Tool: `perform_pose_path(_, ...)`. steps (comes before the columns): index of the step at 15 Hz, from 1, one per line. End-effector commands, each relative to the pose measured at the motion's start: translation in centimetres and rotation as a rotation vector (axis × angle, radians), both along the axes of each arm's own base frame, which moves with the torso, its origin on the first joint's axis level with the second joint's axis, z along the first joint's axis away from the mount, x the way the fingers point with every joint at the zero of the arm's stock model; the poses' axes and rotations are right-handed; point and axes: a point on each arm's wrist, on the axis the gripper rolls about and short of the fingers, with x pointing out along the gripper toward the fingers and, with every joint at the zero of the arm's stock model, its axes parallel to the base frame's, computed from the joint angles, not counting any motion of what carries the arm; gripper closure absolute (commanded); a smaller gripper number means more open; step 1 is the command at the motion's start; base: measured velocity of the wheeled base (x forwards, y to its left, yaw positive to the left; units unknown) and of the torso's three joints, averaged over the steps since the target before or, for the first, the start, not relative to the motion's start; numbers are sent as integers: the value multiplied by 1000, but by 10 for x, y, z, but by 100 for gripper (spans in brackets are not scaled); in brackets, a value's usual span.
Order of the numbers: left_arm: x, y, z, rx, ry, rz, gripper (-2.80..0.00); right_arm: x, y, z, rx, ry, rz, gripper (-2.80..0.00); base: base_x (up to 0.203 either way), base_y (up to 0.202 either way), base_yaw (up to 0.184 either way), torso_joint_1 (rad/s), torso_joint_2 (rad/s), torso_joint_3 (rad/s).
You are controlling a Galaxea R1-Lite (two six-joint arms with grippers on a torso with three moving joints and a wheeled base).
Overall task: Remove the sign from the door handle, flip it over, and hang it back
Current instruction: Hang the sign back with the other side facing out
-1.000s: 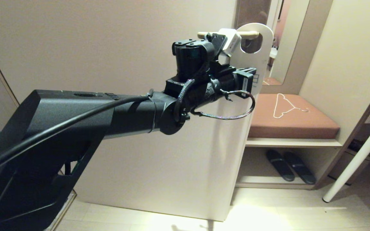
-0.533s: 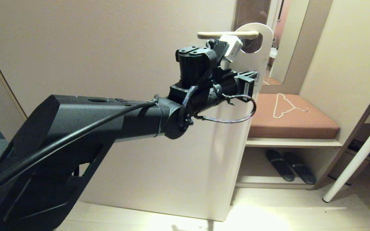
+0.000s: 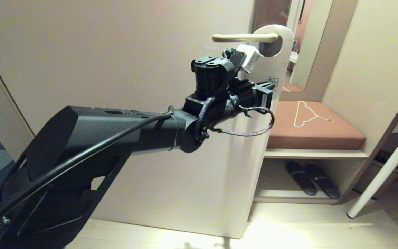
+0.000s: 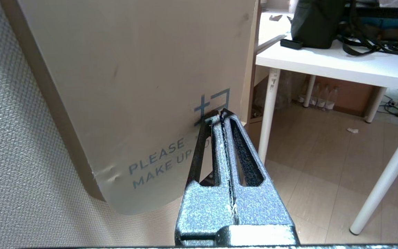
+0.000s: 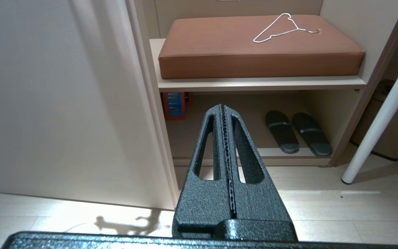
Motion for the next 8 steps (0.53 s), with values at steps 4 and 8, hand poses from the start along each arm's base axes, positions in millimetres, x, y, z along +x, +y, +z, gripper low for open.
perform_pose_path(4, -3, 2, 7, -12, -13, -1, 0, 0, 0, 0, 0, -1, 0, 0, 0, 0, 0, 0, 0, 0)
perform_pose_path(8, -17, 9, 34, -46, -50, -10, 0, 0, 0, 0, 0, -1, 0, 0, 0, 0, 0, 0, 0, 0)
